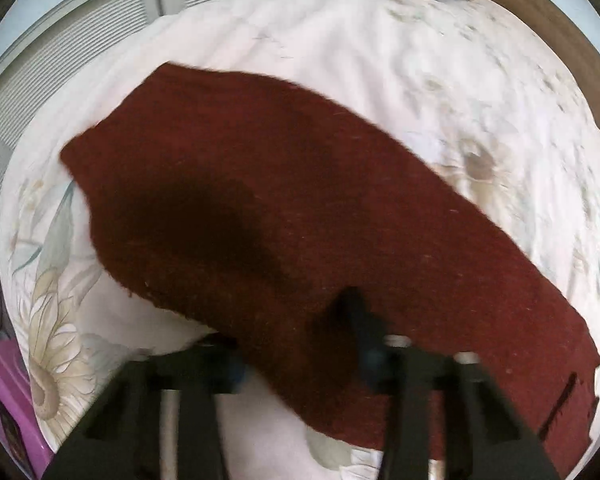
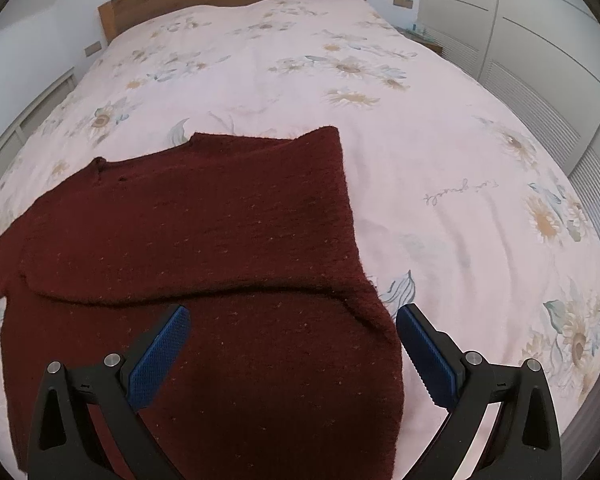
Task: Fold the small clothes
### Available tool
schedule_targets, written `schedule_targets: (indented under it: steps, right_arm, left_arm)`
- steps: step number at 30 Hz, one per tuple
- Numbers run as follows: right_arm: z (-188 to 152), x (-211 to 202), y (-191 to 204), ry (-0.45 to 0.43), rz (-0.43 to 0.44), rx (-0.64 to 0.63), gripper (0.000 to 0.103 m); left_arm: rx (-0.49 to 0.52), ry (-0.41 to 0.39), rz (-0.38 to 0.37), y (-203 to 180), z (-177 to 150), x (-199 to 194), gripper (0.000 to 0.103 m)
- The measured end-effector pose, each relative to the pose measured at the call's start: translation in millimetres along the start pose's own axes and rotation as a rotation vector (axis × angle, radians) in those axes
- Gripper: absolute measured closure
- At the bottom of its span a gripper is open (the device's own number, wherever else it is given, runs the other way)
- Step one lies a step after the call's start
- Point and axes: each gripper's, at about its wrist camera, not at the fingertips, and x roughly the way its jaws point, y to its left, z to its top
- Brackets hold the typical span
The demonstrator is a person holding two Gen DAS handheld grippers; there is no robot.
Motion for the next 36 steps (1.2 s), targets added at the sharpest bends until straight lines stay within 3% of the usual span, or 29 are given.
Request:
schedule_targets:
  steps: [1,6,13,18,30,36]
  right_arm:
    - [-0.4,-0.1,-0.2,0.000,0.001,0.000,0.000]
    - [1.0,-2.1,1.0,-0.004,-0.001,-0.007,0.000]
    - [7.1,-6.9,7.5,-0.031,0.014,-0.011,0.000]
    - [10.7,-8.3,12.7,-0.036,0.027,-0.025,0.000]
    - [36.2,-24.3,6.4,-0.087,0.023,-0.044,0.000]
    - [32.8,-19.4,4.1,-0.068,0.025,-0.045,0.000]
  left_arm:
    - [0.024,0.007,-0.011,-3.2,-1.0,-4.0,0.091]
    - [0.183,-0.050,0.029,-26.9,-14.3,-34.5,0.094]
    - [0.384,-0.134,-0.067,-91.4,-47.8,-98.9,0.094]
    - [0.492,-0.135,-0.171,-156.1,-81.8,-122.7,0.095]
    - [0.768,-0.133,-0.385,-336.2,-140.3,-118.0,0.095]
    - [0.882,-0.114,-0.395,-383.9,-191.4,-97.2,0.095]
